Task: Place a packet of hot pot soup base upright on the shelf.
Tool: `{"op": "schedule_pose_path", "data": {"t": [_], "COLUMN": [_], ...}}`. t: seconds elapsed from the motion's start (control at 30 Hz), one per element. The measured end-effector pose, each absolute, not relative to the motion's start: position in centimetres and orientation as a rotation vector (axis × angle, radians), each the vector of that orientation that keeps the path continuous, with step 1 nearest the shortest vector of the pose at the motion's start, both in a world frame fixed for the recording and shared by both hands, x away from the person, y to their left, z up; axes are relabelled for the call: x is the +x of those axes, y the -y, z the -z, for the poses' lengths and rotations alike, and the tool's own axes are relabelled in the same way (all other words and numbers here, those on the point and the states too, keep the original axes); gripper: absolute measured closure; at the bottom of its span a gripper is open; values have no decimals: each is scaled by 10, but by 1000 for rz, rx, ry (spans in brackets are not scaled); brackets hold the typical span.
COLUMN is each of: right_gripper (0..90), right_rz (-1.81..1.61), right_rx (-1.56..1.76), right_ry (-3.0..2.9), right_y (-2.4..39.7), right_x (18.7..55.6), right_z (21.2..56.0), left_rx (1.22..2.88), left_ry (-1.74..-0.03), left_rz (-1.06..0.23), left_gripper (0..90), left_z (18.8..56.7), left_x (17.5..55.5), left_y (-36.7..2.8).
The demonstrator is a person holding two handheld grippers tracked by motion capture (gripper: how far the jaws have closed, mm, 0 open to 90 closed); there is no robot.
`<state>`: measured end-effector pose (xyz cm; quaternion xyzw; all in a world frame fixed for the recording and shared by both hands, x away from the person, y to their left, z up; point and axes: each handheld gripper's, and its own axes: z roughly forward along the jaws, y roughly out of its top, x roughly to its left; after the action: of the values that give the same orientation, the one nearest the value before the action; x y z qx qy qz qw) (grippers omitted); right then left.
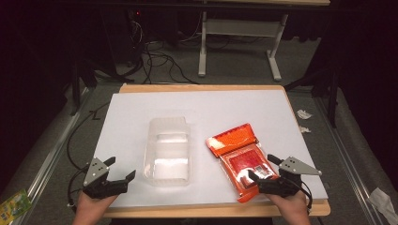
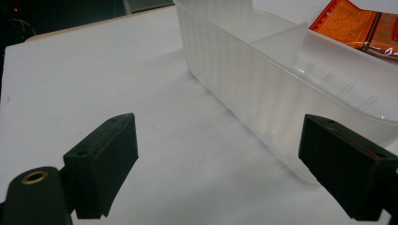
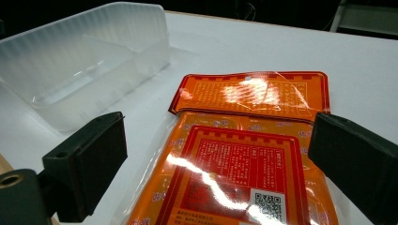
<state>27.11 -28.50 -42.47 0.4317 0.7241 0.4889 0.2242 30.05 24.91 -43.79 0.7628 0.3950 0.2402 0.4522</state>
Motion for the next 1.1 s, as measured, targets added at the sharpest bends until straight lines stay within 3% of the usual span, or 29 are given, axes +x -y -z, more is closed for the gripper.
{"op": "schedule_pose_path", "data": {"t": [0.3,0.43,0.53,0.77,0.83,0.87,0.97,1.1], "right_gripper": [62,108,214,639,737,826,900,900], "right_rz": [-1335,-1341,-1329,-1200,-1095,-1016,-954,-905], "right_rx": [1209,1240,1280,1438,1508,1530,1561,1565], "right_ry": [-1988,-1967,-1939,-1875,-1880,-1895,-1915,-1982], "right_y": [289,298,313,354,362,365,367,366], "right_x": [271,271,271,272,275,278,282,288], "right_z": [426,425,426,435,443,449,454,464], "left_rx": [1879,1882,1878,1867,1862,1858,1858,1860], "left_ry": [-972,-980,-992,-989,-998,-1000,-999,-994], "left_rz": [-581,-581,-585,-570,-560,-559,-570,-571], "left_gripper": [146,156,162,297,306,299,280,268], "left_z": [438,439,439,439,439,440,440,440], "left_x": [300,300,300,300,301,302,302,301], "left_y": [-252,-252,-253,-255,-256,-256,-256,-256]}}
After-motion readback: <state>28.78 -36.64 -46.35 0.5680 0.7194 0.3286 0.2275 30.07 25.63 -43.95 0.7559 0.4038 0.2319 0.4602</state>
